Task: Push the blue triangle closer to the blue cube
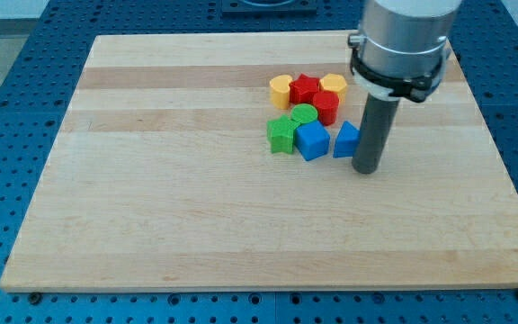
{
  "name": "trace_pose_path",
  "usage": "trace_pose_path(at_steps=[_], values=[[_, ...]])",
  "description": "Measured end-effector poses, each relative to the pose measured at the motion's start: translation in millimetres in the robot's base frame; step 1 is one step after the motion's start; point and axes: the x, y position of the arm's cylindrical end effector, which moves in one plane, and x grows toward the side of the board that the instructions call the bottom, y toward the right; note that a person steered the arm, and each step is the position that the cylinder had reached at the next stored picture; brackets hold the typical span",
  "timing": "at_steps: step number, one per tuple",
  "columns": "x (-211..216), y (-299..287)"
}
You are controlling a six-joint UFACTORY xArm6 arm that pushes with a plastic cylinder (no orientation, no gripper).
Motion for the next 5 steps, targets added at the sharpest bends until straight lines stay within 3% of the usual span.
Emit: trace_pose_path(at_steps=[2,5], values=[[-18,31],[-19,34]])
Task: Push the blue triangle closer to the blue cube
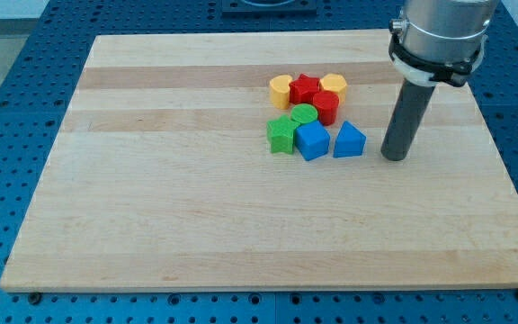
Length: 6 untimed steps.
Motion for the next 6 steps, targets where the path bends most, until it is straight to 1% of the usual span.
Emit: trace_pose_path(at_steps=[2,6], values=[[-20,0],[-21,-23]])
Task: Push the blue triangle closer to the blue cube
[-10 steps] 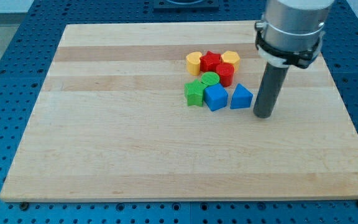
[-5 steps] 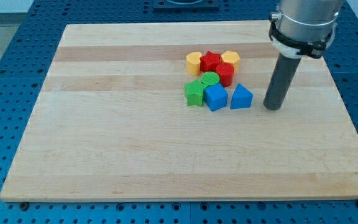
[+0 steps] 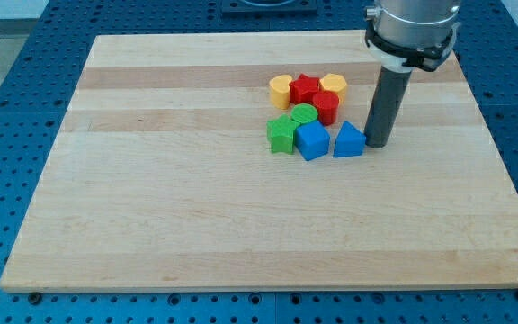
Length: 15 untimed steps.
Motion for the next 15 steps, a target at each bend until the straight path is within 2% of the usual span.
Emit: trace_pose_path(at_steps=[15], values=[[1.1,-12.5]])
